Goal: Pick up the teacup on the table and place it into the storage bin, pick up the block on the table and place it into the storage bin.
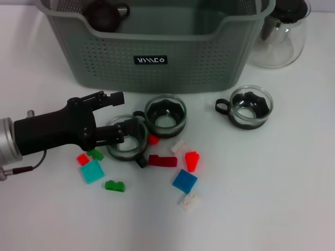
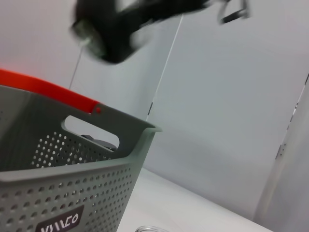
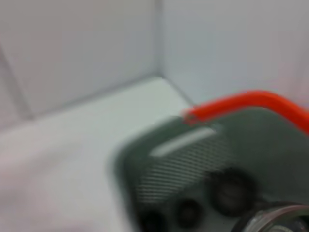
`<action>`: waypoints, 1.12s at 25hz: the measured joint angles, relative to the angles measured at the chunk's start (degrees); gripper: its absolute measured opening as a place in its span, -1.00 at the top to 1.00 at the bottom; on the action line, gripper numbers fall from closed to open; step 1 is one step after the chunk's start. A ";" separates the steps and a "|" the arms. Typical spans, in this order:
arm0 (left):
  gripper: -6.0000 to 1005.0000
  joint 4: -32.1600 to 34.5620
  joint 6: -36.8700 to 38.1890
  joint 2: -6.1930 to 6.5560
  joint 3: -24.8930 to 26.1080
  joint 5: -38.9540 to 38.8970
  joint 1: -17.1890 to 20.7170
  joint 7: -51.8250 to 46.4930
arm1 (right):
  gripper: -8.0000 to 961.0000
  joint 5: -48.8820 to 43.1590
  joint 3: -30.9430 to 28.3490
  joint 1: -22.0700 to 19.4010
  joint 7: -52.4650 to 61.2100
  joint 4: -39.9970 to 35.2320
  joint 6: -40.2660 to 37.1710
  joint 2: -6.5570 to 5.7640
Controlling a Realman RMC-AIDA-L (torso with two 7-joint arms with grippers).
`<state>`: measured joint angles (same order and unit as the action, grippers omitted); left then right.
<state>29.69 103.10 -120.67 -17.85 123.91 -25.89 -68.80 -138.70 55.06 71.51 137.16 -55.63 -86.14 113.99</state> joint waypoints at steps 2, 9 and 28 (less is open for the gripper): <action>-0.71 -0.04 0.00 -0.01 0.03 0.00 -0.26 0.01 | 0.87 -4.51 2.69 1.50 -0.33 4.56 6.88 0.89; -0.71 -0.18 -0.05 -0.27 0.18 -1.39 -0.73 0.04 | 0.87 -15.13 10.38 5.03 -0.49 19.30 27.99 4.95; -0.71 -0.24 -0.57 -0.45 0.19 -2.02 -0.53 0.07 | 0.87 -18.42 15.58 4.47 -0.21 30.45 43.00 6.25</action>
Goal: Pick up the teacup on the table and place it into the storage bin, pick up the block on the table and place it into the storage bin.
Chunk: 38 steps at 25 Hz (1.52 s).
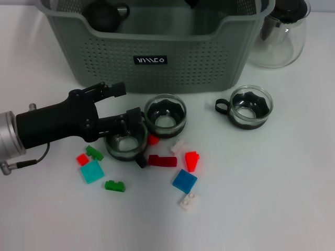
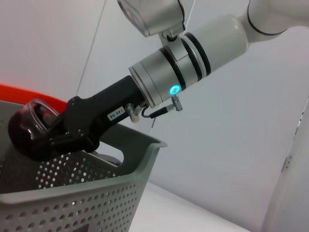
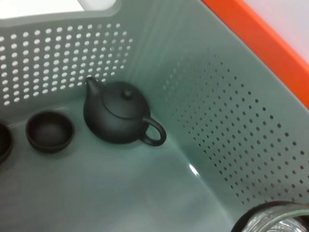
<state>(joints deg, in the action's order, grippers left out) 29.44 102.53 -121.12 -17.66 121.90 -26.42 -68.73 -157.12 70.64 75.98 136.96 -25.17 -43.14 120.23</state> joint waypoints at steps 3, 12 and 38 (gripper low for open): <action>-0.71 0.00 -0.13 -0.11 0.00 0.00 0.08 0.01 | 0.87 -0.02 0.02 -0.38 0.01 0.25 0.03 0.07; -0.71 0.00 -0.23 -0.26 0.00 0.00 0.14 0.42 | 0.87 -0.03 0.30 -1.27 0.34 0.79 -0.35 0.09; -0.71 0.00 -0.40 -0.26 0.00 0.01 0.86 0.61 | 0.30 0.05 1.17 -1.87 1.27 -0.89 -2.81 0.09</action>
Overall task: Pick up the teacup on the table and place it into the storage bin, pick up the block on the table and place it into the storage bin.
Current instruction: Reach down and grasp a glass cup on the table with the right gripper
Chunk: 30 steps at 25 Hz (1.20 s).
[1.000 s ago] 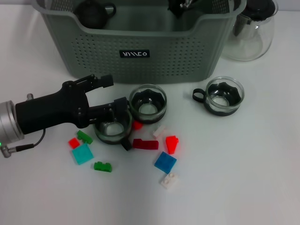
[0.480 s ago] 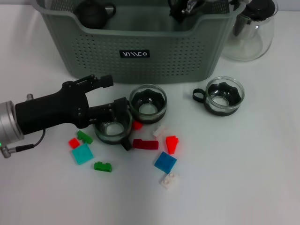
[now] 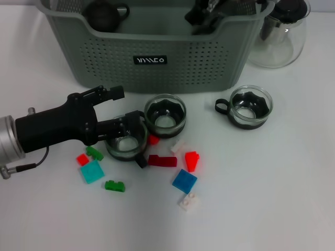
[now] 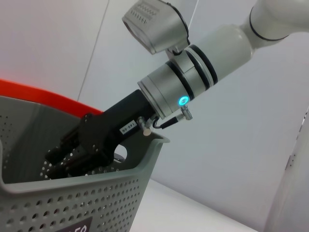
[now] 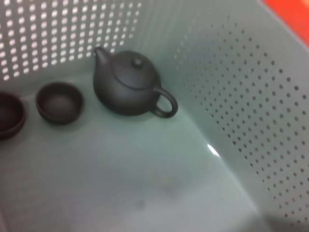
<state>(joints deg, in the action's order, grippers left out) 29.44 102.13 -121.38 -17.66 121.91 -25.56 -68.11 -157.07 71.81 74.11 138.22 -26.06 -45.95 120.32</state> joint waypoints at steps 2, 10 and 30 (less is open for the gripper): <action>-0.71 0.00 -0.01 0.00 0.00 0.00 0.05 0.00 | 0.17 0.00 0.00 -0.59 0.04 -2.30 -0.82 0.00; -0.71 0.00 0.13 0.19 0.00 0.05 0.24 0.00 | -0.07 6.95 -1.15 -7.02 0.61 -27.36 -9.37 -0.15; -0.71 0.06 0.80 0.43 -0.12 0.24 0.68 -0.04 | -0.34 49.40 -20.87 -32.43 -13.15 -57.41 -58.98 -6.10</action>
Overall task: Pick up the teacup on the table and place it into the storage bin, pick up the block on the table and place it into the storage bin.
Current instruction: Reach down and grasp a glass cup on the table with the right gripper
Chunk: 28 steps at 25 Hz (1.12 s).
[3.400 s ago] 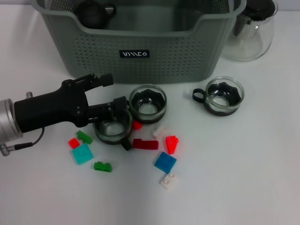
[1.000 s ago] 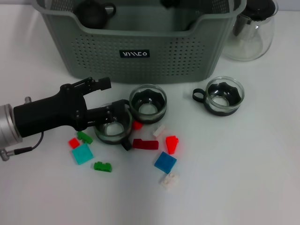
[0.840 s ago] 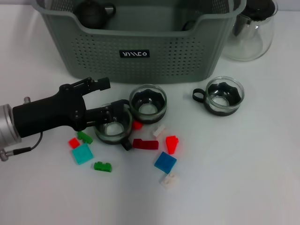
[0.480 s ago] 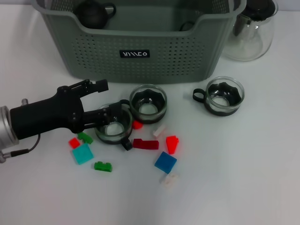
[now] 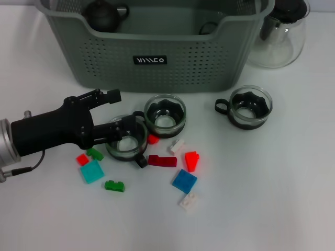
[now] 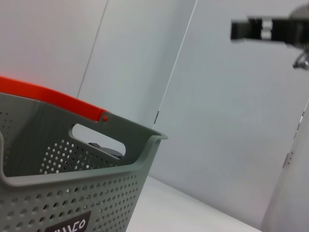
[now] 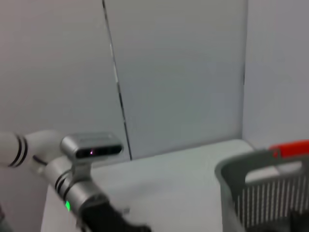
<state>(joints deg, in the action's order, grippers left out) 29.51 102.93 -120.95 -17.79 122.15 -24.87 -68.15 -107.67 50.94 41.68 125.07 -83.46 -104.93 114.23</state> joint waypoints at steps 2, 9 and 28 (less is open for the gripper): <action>-0.71 -0.03 0.00 -0.07 0.00 -0.07 0.00 -0.11 | -0.43 -0.73 -1.21 -1.53 -1.47 0.00 -2.86 -0.20; -0.71 -0.06 -0.05 -0.22 0.15 -0.24 0.01 -0.23 | -0.81 -13.75 1.09 -4.07 -4.63 -0.73 -8.45 -1.10; -0.71 -0.06 -0.62 -0.52 0.47 -1.14 0.00 -0.05 | -0.88 -42.00 20.56 -0.23 -6.26 6.12 1.65 5.92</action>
<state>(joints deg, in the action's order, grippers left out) 29.44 102.31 -121.47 -17.31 121.01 -24.87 -68.20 -149.67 71.50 41.45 118.82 -77.34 -103.28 120.15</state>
